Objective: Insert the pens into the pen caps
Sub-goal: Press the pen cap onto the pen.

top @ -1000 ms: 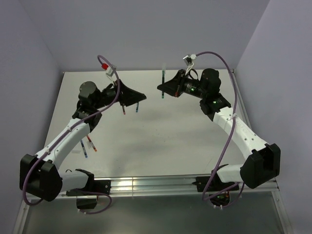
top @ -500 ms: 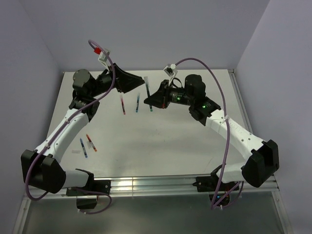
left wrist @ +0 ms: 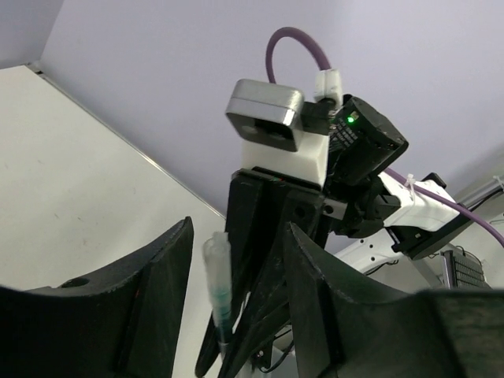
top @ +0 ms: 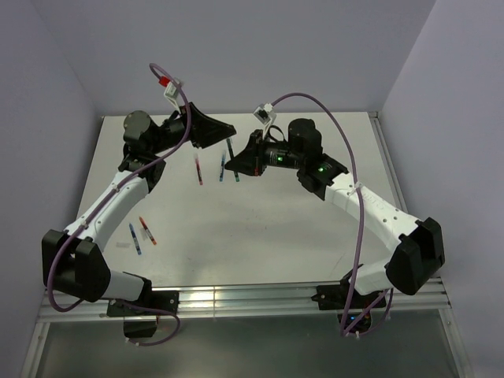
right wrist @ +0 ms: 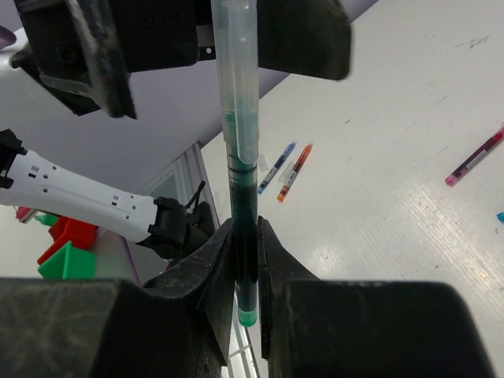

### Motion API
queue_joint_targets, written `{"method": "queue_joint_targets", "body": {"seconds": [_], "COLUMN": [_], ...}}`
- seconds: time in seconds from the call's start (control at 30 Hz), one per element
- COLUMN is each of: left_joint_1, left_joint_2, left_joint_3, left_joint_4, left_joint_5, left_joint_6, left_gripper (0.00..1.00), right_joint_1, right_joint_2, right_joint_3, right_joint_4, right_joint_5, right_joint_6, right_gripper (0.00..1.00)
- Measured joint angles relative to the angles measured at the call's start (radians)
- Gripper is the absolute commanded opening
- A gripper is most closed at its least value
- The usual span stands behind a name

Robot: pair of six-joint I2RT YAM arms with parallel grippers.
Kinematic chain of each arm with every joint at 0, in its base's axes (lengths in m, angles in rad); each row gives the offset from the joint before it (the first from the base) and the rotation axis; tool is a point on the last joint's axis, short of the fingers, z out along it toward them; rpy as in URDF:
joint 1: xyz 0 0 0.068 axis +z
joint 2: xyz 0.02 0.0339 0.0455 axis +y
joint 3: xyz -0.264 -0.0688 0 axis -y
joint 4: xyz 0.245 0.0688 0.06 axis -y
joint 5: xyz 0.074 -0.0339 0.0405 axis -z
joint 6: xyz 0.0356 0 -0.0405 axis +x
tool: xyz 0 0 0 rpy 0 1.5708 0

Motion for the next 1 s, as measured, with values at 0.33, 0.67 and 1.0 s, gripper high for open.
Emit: {"method": "queue_joint_targets", "body": {"seconds": [0.33, 0.67, 1.0], "left_joint_1": [-0.009, -0.014, -0.011], "left_joint_2": [0.000, 0.000, 0.003], "left_joint_3": [-0.008, -0.020, -0.020], "left_joint_4": [0.017, 0.022, 0.037], "left_joint_5": [0.011, 0.026, 0.029], "left_joint_6": [-0.018, -0.024, -0.028], "left_gripper": [0.43, 0.26, 0.00], "right_joint_1": [0.005, 0.005, 0.006], "right_joint_2": [0.016, 0.016, 0.016], "right_joint_3": [0.021, 0.036, 0.043], "right_joint_4": [-0.010, -0.016, -0.021], "right_joint_5": [0.004, 0.005, 0.003], "right_joint_6": [-0.001, -0.008, -0.018], "right_gripper": [0.00, 0.00, 0.00]}}
